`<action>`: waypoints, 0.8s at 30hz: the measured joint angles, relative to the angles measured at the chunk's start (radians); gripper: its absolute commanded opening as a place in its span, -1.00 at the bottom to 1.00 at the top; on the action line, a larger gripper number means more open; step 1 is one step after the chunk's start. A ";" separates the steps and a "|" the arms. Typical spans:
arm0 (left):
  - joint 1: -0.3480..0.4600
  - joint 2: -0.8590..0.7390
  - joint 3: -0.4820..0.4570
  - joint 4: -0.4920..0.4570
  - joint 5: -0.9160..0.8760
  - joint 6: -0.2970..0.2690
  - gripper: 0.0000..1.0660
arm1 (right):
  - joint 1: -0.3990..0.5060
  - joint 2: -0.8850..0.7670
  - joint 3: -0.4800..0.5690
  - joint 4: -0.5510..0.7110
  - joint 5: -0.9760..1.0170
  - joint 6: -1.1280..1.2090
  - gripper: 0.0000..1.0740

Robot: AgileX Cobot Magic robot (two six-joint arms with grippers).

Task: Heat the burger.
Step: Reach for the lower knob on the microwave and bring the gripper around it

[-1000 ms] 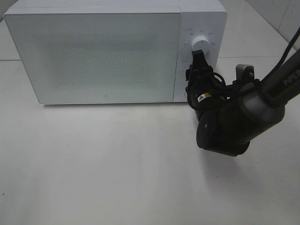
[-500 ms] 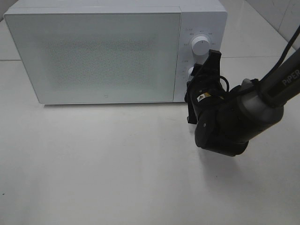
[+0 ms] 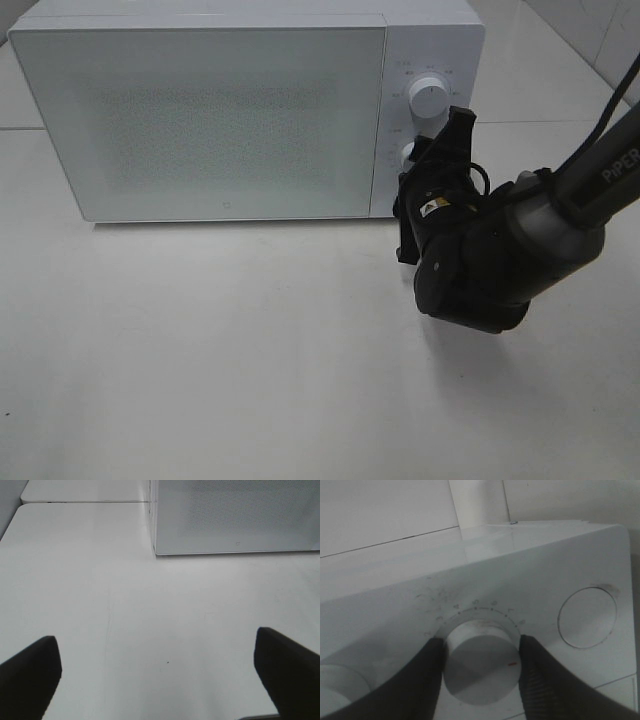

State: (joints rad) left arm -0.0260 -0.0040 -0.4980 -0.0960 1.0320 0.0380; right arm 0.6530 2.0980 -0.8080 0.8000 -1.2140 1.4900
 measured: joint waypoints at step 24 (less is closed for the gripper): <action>0.000 0.000 0.000 0.000 0.000 0.000 0.88 | -0.005 0.000 0.026 -0.080 -0.007 -0.018 0.23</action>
State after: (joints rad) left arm -0.0260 -0.0040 -0.4980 -0.0960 1.0320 0.0380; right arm 0.6480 2.0980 -0.7820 0.7200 -1.2210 1.4720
